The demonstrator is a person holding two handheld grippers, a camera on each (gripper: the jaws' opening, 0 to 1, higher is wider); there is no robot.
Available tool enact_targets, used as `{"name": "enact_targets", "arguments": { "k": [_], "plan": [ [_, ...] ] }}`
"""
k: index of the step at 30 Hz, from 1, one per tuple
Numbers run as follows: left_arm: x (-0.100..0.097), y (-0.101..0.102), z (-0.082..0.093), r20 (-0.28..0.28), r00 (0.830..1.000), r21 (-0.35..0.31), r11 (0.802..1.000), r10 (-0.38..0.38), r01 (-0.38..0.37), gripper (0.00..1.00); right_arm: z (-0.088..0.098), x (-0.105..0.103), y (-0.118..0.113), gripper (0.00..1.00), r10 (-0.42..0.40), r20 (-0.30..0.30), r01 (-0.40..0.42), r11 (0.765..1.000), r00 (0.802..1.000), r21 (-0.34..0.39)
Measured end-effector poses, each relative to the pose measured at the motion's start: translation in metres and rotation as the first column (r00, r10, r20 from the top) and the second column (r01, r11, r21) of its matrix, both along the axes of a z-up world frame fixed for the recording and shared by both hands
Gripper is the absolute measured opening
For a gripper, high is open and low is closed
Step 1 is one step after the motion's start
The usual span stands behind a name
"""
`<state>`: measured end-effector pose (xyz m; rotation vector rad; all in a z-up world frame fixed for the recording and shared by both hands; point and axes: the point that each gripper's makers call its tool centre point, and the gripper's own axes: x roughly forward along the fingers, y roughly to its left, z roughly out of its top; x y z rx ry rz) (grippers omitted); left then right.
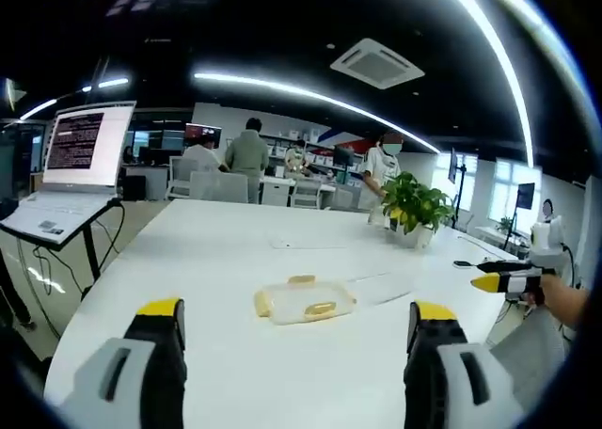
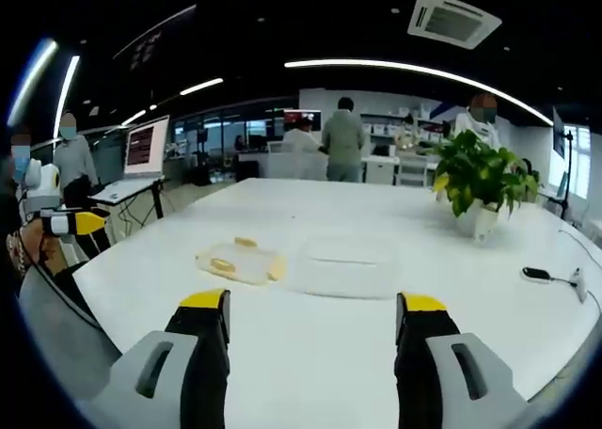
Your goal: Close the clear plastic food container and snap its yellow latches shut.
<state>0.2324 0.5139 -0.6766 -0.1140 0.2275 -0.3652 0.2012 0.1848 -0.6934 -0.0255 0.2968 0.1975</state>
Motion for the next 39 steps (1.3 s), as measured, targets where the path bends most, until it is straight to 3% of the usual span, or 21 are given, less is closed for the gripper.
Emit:
{"name": "enact_targets", "arguments": {
  "k": [24, 33, 39],
  "plan": [
    [0.000, -0.002, -0.004, -0.023, 1.000, 0.029, 1.000, -0.010, 0.011, 0.94, -0.004, 0.001, 0.001, 0.69, 0.011, -0.022, -0.011, 1.000, 1.000, -0.008],
    [0.001, -0.002, -0.001, -0.017, 1.000, 0.022, 1.000, -0.019, 0.019, 0.93, -0.002, 0.001, 0.000, 0.69, 0.005, -0.020, -0.005, 1.000, 1.000, -0.001],
    [0.011, 0.001, 0.009, -0.001, 0.999, 0.059, 0.998, -0.038, 0.038, 0.93, -0.002, 0.002, 0.000, 0.69, 0.012, -0.028, -0.013, 1.000, 1.000, -0.015]
  ]
}}
